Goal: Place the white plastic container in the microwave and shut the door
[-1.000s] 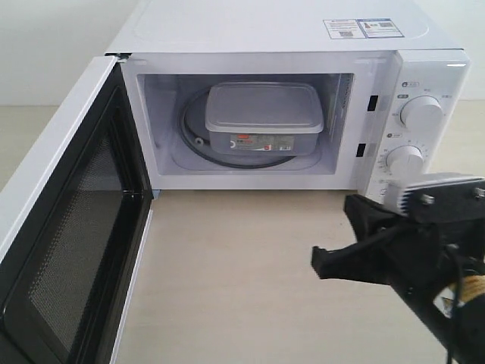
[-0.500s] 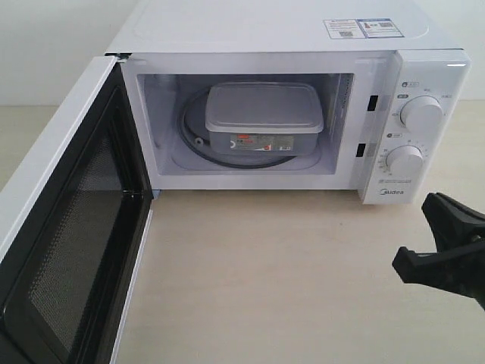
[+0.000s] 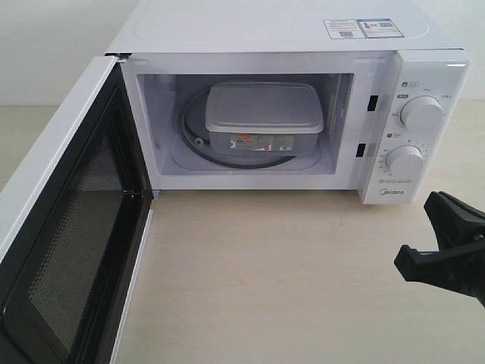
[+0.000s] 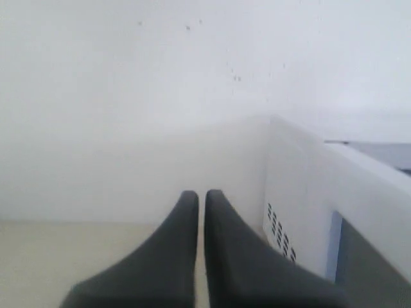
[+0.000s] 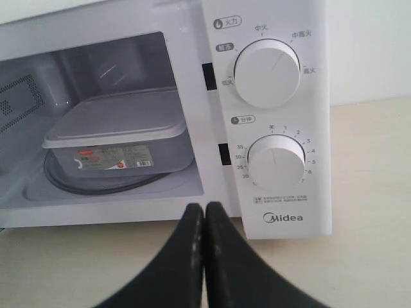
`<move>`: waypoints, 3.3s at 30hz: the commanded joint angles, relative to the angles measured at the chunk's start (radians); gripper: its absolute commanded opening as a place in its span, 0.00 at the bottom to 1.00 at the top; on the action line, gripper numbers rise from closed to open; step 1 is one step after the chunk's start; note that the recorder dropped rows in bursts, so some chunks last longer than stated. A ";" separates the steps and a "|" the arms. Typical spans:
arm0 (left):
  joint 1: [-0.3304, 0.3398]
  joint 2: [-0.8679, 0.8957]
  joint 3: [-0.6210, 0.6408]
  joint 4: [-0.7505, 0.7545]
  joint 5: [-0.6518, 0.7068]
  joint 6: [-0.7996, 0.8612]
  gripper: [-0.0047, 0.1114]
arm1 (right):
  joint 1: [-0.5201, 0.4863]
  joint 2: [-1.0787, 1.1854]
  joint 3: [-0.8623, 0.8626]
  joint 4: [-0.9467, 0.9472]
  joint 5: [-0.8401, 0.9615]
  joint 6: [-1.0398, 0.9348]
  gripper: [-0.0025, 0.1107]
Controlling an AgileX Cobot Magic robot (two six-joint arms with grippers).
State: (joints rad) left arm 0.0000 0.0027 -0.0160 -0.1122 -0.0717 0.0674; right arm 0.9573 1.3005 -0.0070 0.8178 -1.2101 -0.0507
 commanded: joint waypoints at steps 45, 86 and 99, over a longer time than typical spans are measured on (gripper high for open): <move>-0.004 0.434 -0.546 -0.010 0.413 -0.097 0.08 | 0.002 -0.005 0.007 0.167 -0.011 -0.011 0.02; -0.004 1.052 -0.866 -0.662 1.239 0.794 0.08 | 0.002 -0.005 0.007 0.167 -0.011 -0.063 0.02; -0.131 1.194 -0.866 -0.745 1.089 0.852 0.08 | 0.002 -0.011 0.007 0.223 -0.011 -0.063 0.02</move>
State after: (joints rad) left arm -0.0978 1.1667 -0.8759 -0.8388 1.0749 0.9048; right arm 0.9573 1.2983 -0.0026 1.0330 -1.2101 -0.1068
